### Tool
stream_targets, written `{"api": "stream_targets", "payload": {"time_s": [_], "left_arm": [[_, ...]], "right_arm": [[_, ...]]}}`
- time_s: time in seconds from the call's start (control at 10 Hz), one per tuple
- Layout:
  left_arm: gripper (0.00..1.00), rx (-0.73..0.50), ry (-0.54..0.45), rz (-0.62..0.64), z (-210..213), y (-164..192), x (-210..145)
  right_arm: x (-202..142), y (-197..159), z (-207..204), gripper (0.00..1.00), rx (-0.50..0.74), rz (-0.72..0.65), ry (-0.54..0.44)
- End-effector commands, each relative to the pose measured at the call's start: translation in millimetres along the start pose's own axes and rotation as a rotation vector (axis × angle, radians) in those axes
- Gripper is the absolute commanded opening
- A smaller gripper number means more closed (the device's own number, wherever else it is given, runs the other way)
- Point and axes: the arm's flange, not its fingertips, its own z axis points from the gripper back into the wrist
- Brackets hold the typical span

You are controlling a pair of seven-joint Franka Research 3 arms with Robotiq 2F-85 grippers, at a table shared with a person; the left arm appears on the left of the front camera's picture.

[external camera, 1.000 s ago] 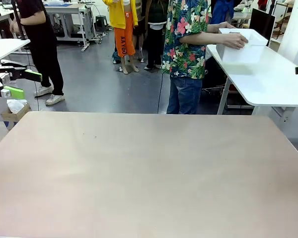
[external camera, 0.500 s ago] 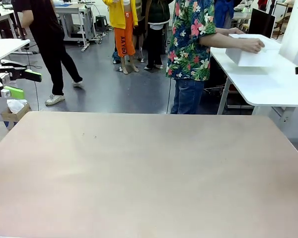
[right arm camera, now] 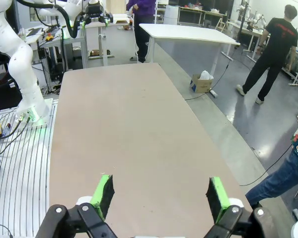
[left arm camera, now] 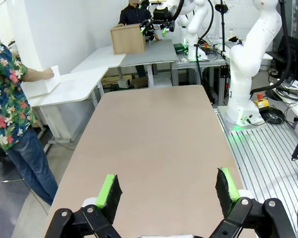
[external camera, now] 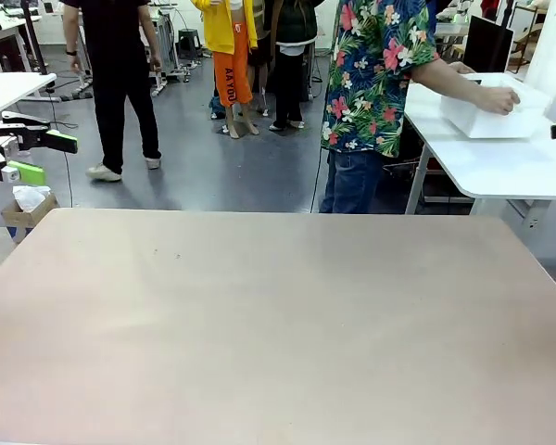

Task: Stack the cups and store them in the basket.
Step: Place the stack of Reusable plastic cups into the Pantry Basket.

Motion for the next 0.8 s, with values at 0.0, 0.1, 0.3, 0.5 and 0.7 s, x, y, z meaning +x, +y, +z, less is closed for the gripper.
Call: {"api": "stream_targets", "payload": {"time_s": [0.0, 0.1, 0.3, 0.5, 0.7], "left_arm": [[1.0, 0.002, -0.005, 0.006, -0.3, -0.6, 3.1], [1.0, 0.002, -0.005, 0.006, -0.3, -0.6, 3.1], [1.0, 0.002, -0.005, 0.006, -0.3, -0.6, 3.1], [1.0, 0.002, -0.005, 0.006, -0.3, -0.6, 3.1], [1.0, 0.002, -0.005, 0.006, -0.3, -0.6, 3.1]], "right_arm": [[2.7, 0.2, 0.2, 1.0, -0.002, 0.008, -0.019], [2.7, 0.2, 0.2, 1.0, -0.002, 0.008, -0.019], [2.7, 0.2, 0.2, 1.0, -0.002, 0.008, -0.019], [2.7, 0.2, 0.2, 1.0, -0.002, 0.008, -0.019], [2.7, 0.2, 0.2, 1.0, -0.002, 0.008, -0.019]]}}
